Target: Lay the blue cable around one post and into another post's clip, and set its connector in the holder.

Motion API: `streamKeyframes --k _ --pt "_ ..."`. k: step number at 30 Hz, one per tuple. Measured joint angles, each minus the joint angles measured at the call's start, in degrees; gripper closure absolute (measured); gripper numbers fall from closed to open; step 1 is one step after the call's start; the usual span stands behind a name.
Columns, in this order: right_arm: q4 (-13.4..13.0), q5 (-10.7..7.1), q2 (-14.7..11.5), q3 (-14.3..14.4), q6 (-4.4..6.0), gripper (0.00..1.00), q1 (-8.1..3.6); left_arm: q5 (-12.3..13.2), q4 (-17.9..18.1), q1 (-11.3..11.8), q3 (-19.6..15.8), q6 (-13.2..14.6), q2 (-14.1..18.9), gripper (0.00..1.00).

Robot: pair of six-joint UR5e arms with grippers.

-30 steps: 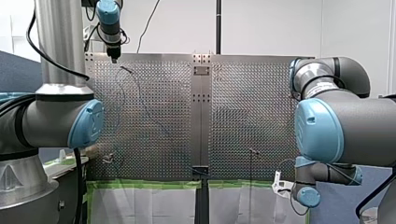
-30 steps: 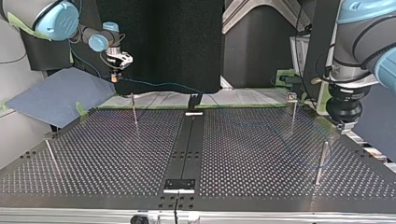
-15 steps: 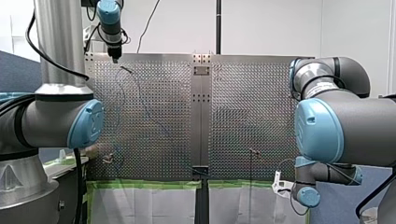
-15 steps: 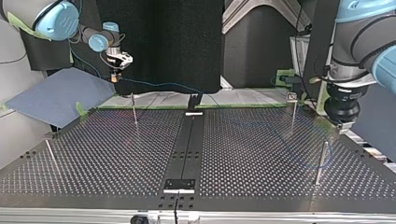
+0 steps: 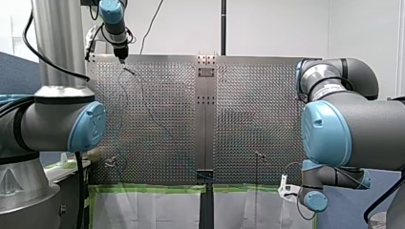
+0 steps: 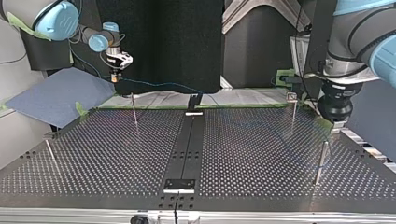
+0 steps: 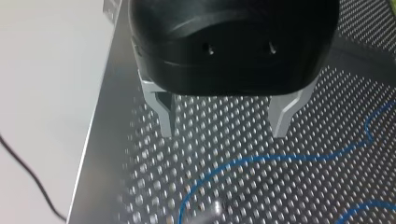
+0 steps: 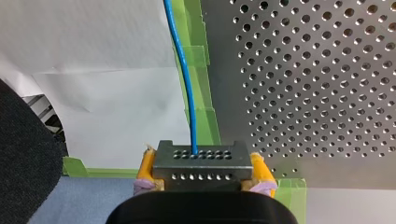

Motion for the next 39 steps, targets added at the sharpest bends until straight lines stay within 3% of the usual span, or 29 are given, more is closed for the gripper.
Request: streamKeyframes --k 7,15,27,39 --pt "2.51 -0.90 -2.15 0.12 -1.38 1.00 -0.08 3.28 3.09 -2.10 -3.06 -0.54 1.56 0.00" --pt "3.29 -0.81 -3.20 0.21 -1.39 1.00 -0.44 6.44 6.93 -5.73 -6.90 -4.20 -0.03 0.00" --pt "3.28 -2.55 -4.01 0.93 -0.72 1.00 -1.78 1.73 12.70 -11.47 -12.65 -9.94 -5.64 0.00" --pt "2.90 -4.18 -4.23 1.11 -0.78 1.00 -1.62 -4.15 18.88 -17.69 -18.18 -12.87 -11.86 0.00"
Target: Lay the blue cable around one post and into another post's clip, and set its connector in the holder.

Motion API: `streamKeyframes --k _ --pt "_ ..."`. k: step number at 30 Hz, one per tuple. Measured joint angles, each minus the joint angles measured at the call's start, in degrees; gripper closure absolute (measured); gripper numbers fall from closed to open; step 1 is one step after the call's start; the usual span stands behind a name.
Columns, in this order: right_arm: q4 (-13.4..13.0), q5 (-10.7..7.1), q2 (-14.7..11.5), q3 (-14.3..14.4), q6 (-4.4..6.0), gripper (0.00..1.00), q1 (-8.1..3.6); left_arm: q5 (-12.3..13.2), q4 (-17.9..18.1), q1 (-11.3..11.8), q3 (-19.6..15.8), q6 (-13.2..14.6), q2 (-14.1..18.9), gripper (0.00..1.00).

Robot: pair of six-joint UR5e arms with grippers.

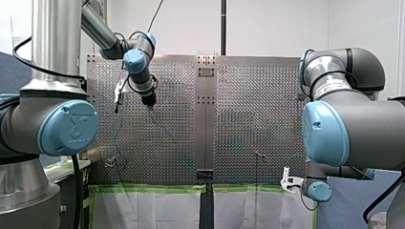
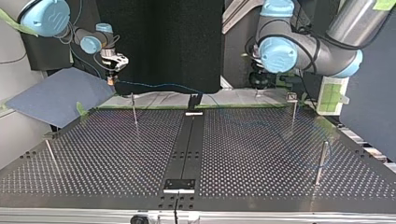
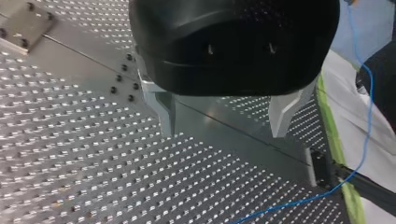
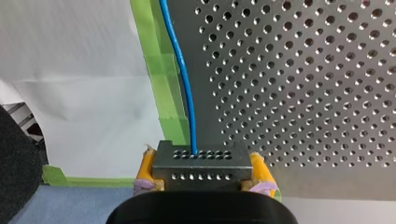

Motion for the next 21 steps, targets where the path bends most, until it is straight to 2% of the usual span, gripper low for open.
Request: streamKeyframes --k 7,11,14,17,21 --pt "-0.72 -0.38 0.00 -0.03 0.00 1.00 0.15 -0.62 3.63 -3.63 -0.33 -1.90 -3.63 0.00" --pt "-1.77 -1.36 0.00 -0.06 0.02 1.00 0.13 -1.14 5.24 -5.24 -0.34 -1.44 -5.24 0.00" --pt "-2.83 -2.35 0.00 -0.07 0.55 1.00 -0.07 -1.11 6.63 -6.61 -0.32 -1.00 -6.60 0.00" --pt "-3.94 -3.28 0.00 -0.07 1.12 1.00 -0.25 -0.58 8.02 -8.00 -0.20 -0.42 -7.99 0.00" --pt "-4.39 -3.79 0.00 -0.07 1.18 1.00 -0.34 0.56 10.01 -9.98 0.80 0.16 -9.97 0.00"
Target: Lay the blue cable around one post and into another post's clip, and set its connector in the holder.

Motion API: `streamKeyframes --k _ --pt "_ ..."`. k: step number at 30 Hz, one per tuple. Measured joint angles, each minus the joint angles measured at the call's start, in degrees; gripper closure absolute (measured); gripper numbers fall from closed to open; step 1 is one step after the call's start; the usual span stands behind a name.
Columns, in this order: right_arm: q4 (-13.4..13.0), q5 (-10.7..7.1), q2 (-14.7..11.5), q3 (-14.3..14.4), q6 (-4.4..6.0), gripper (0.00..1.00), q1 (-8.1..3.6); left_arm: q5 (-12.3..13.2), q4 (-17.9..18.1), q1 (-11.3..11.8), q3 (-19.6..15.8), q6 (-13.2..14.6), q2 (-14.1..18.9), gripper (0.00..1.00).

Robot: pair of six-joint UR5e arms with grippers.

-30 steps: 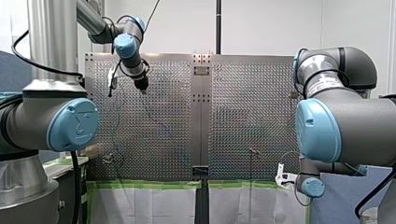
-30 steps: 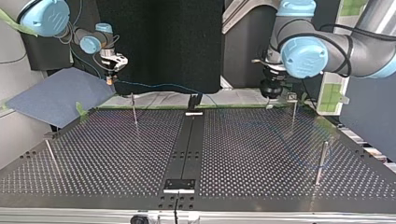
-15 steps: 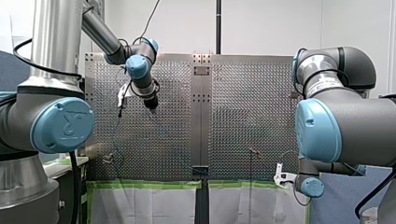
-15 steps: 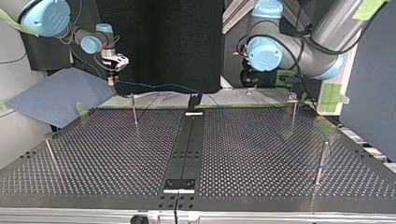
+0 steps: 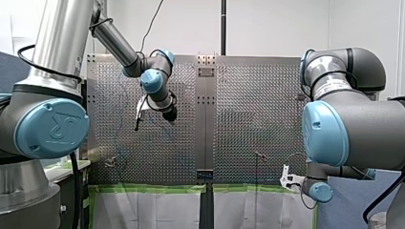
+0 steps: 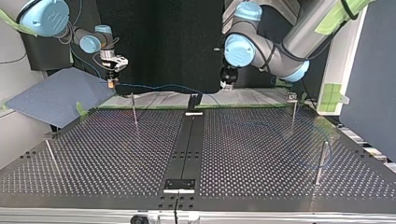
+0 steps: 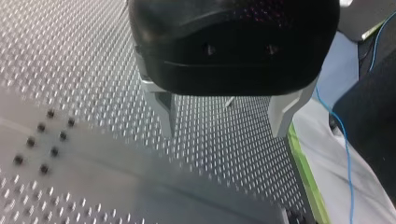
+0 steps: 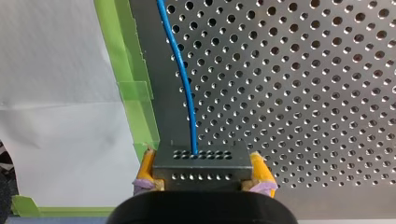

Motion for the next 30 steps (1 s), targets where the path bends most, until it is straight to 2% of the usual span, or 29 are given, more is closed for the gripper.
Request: streamKeyframes --k 8,18,23,30 --pt "-0.03 -0.43 0.00 0.00 -0.19 1.00 -0.03 2.41 3.86 -3.87 3.61 0.53 -3.87 0.00" --pt "0.16 -0.57 0.00 0.01 -0.81 1.00 -0.02 2.57 8.51 -8.52 8.24 -1.99 -8.52 0.00" --pt "0.61 -0.58 0.00 0.00 -1.55 1.00 0.11 2.30 10.82 -10.82 10.55 -2.14 -10.82 0.00" --pt "0.74 -0.53 0.01 0.00 -1.71 1.00 0.22 2.11 14.04 -14.05 13.78 -3.00 -14.05 0.00"
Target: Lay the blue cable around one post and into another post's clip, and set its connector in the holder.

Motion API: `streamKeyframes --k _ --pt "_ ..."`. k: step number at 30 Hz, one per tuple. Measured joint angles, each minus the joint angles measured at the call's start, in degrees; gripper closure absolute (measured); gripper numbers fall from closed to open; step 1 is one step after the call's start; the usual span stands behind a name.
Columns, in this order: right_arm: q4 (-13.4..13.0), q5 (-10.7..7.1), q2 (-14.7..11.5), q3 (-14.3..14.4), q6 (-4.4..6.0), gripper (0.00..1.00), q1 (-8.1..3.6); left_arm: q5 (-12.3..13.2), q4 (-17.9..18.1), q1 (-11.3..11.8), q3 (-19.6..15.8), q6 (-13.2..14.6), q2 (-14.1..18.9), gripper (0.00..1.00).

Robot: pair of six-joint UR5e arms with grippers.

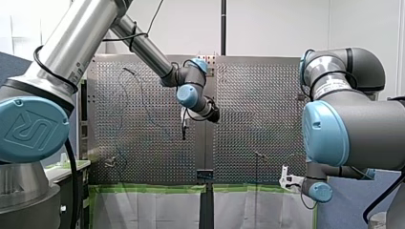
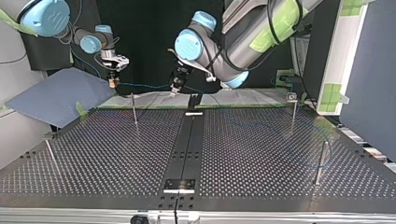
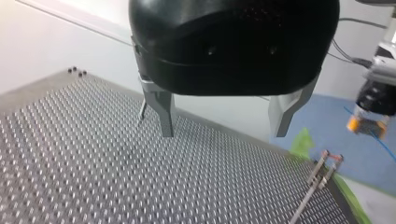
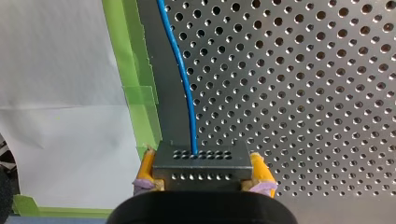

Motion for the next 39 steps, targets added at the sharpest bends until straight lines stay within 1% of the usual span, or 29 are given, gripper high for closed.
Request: streamKeyframes --k 3,7,9,13,16,20,28,33,39 --pt "0.04 0.02 0.01 0.00 0.00 1.00 -0.02 0.15 1.40 -1.41 0.67 -1.24 -1.41 0.00" --pt "0.06 0.03 0.02 -0.01 -0.01 1.00 -0.11 -0.36 3.20 -2.94 -0.15 -2.55 -3.22 0.00" --pt "0.07 0.04 0.03 0.00 0.00 1.00 -0.18 -0.51 4.03 -2.89 -0.82 -2.88 -4.01 0.00" --pt "0.04 0.03 0.03 0.02 -0.01 1.00 -0.21 0.24 6.38 -1.08 -3.13 -3.99 -6.39 0.00" --pt "0.00 -0.01 0.04 0.01 -0.01 1.00 -0.19 0.53 8.31 0.57 -4.84 -3.27 -8.32 0.00" --pt "-0.02 -0.04 0.06 0.00 -0.01 1.00 -0.11 0.67 10.37 1.41 -5.47 -1.62 -10.39 0.00" --pt "-0.01 -0.02 0.07 0.00 -0.01 1.00 -0.21 1.98 13.96 0.63 -3.97 0.59 -13.98 0.00" --pt "-0.02 -0.02 0.06 0.00 -0.01 1.00 -0.24 2.25 16.29 0.05 -2.94 0.54 -16.28 0.00" --pt "-0.14 -0.02 0.04 -0.01 0.10 1.00 -0.25 2.54 19.08 -0.32 -0.43 0.77 -19.10 0.00"
